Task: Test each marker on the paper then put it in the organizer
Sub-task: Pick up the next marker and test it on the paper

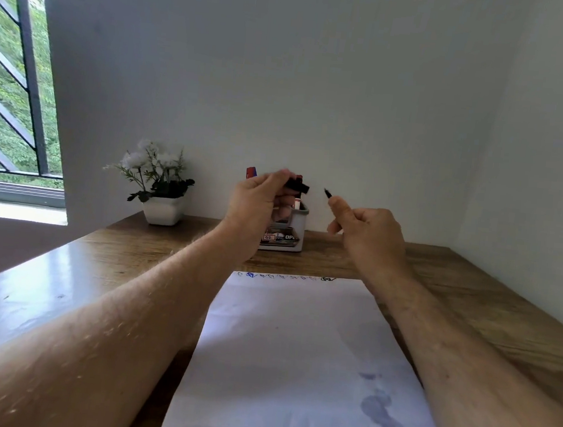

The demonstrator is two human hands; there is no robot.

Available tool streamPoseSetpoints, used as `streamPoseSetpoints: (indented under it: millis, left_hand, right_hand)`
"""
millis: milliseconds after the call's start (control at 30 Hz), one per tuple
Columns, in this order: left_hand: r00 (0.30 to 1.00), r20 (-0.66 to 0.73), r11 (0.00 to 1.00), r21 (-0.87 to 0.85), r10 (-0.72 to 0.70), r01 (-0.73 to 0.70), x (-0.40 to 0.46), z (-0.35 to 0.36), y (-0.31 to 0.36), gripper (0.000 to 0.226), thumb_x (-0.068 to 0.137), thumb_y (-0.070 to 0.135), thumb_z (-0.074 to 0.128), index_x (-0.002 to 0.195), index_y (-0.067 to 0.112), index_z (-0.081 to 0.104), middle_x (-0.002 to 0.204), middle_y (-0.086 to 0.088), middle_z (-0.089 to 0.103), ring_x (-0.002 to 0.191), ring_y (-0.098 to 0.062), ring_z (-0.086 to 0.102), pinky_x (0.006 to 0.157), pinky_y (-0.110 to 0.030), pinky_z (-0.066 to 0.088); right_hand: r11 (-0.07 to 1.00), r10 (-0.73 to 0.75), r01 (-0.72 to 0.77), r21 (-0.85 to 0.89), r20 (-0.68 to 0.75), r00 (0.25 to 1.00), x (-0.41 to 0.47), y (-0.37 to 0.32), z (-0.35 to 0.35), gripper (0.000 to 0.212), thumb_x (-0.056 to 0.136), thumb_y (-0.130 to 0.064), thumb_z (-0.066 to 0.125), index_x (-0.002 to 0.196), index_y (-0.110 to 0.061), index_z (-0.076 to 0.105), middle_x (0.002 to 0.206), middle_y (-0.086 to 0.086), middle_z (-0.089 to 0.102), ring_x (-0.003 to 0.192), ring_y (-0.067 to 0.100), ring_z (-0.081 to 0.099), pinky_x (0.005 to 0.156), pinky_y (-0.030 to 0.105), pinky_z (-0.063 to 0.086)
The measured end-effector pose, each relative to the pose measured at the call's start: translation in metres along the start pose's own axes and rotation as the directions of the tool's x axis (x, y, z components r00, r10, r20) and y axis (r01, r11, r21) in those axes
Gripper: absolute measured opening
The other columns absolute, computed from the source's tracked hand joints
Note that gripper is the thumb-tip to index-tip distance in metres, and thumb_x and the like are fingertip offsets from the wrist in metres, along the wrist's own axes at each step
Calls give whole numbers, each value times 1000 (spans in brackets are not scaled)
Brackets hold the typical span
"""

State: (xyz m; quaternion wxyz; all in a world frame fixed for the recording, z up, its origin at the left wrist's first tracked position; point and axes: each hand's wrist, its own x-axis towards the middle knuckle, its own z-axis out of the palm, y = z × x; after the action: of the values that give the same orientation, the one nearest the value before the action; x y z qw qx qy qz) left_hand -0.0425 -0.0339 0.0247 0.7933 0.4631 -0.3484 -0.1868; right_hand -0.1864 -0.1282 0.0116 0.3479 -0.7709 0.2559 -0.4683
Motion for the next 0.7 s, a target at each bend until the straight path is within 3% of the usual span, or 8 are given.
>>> streamPoseSetpoints:
  millis: [167, 233, 333, 400, 467, 533, 600, 700]
  left_hand:
    - [999, 4, 994, 99, -45, 45, 0, -3, -2, 18, 99, 19, 55, 98, 7, 68, 85, -8, 74, 73, -15, 69, 60, -25, 58]
    - [994, 65, 983, 168, -90, 78, -4, 2, -4, 17, 102, 17, 48, 100, 7, 61, 84, -9, 70, 76, -19, 69, 63, -28, 60]
    - [977, 126, 920, 375, -170, 112, -6, 8, -8, 16, 103, 14, 40, 98, 16, 54, 78, -8, 57, 65, -19, 61, 69, -38, 58]
    - [958, 222, 774, 633, -183, 1, -8, 10, -12, 16, 101, 13, 42, 95, 23, 54, 78, -3, 54, 65, -14, 54, 60, -31, 51]
    - [908, 354, 572, 802, -225, -171, -11, 11, -16, 7, 96, 21, 55, 94, 27, 56, 87, 2, 59, 74, -12, 54, 63, -24, 45]
    - [853, 414, 421, 868, -317, -265, -15, 11, -20, 12, 89, 30, 66, 97, 27, 58, 88, 7, 59, 75, -9, 55, 62, -22, 41]
    - [837, 418, 348, 889, -354, -297, -17, 10, -23, 24, 85, 39, 72, 100, 25, 60, 87, 8, 59, 75, -9, 55, 62, -23, 40]
    - [844, 435, 255, 895, -313, -366, -19, 10, -25, 31, 82, 50, 72, 98, 24, 64, 83, 8, 58, 75, -11, 56, 60, -24, 40]
  right_hand:
    - [987, 107, -110, 113, 35, 994, 6, 6, 4, 22, 101, -30, 52, 114, -22, 68, 71, 1, 71, 49, 7, 51, 50, 24, 39]
    - [970, 152, -161, 182, 64, 986, 7, 9, 4, 23, 99, -17, 51, 117, -28, 62, 82, 5, 73, 46, 10, 51, 42, 24, 39]
    - [951, 220, -241, 193, 122, 968, 6, 15, 0, 30, 99, -6, 42, 107, -20, 67, 93, 10, 70, 47, 13, 50, 39, 24, 39]
    - [928, 271, -302, 216, 162, 949, 7, 19, -1, 35, 99, -7, 36, 107, -13, 70, 95, 12, 71, 48, 16, 52, 39, 24, 40]
    - [903, 314, -350, 250, 173, 934, 9, 21, 0, 36, 98, -7, 36, 109, -12, 70, 94, 12, 73, 45, 17, 55, 38, 23, 40]
    - [906, 332, -361, 220, 161, 930, 9, 21, -2, 25, 96, -7, 46, 107, -13, 68, 88, 9, 75, 41, 15, 57, 36, 22, 41]
    - [937, 299, -318, 143, 138, 944, 7, 21, -5, 12, 94, -13, 58, 101, -12, 69, 78, 8, 75, 42, 14, 56, 38, 22, 41]
    - [964, 243, -250, 87, 79, 967, 5, 19, -9, 19, 92, -27, 62, 87, -13, 73, 53, 3, 61, 37, 10, 44, 40, 23, 34]
